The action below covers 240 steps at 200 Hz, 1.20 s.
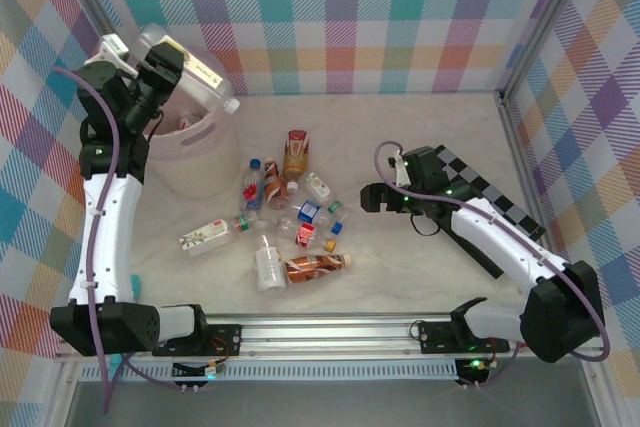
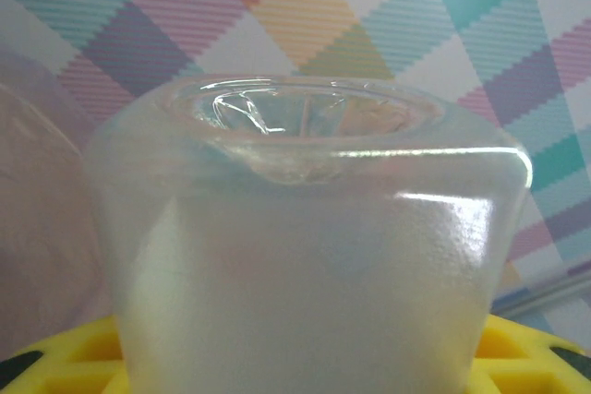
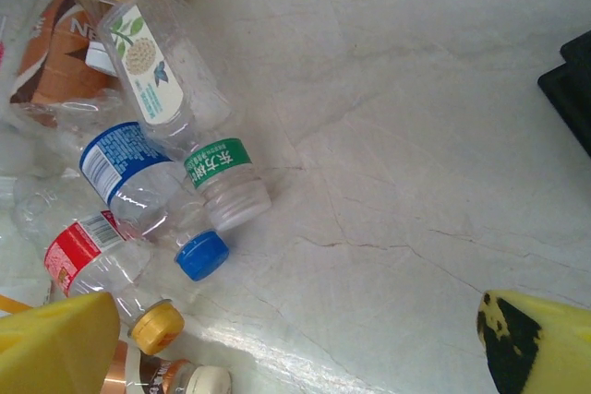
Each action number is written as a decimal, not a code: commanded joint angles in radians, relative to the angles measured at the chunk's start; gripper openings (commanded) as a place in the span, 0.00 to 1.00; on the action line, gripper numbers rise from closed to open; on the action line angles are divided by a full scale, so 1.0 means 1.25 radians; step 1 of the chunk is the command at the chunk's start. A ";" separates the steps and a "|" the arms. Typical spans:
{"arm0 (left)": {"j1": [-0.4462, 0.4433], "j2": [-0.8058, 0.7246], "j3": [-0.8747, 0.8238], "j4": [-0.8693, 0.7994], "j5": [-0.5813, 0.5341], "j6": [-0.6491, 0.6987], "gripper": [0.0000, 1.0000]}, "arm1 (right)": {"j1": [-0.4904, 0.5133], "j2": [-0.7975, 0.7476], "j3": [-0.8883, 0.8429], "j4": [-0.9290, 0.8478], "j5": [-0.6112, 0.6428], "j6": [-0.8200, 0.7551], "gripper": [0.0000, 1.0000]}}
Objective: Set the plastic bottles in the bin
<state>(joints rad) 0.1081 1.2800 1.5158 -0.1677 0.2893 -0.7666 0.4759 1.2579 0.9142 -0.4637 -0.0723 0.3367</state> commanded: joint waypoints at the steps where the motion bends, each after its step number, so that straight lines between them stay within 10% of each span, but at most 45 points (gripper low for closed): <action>1: 0.047 0.021 0.039 0.008 -0.015 -0.012 0.26 | -0.005 0.011 -0.004 0.012 -0.017 0.002 0.99; 95: 0.111 0.183 0.140 -0.142 -0.074 0.227 0.00 | -0.005 0.010 -0.032 0.032 0.022 0.003 0.98; 240: 0.015 0.391 0.177 -0.352 -0.050 0.537 0.02 | -0.006 0.017 -0.035 0.023 0.036 0.014 0.98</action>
<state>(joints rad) 0.1371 1.7508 1.7309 -0.5537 0.2161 -0.1482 0.4759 1.3006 0.8776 -0.4381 -0.0338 0.3374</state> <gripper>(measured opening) 0.500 0.981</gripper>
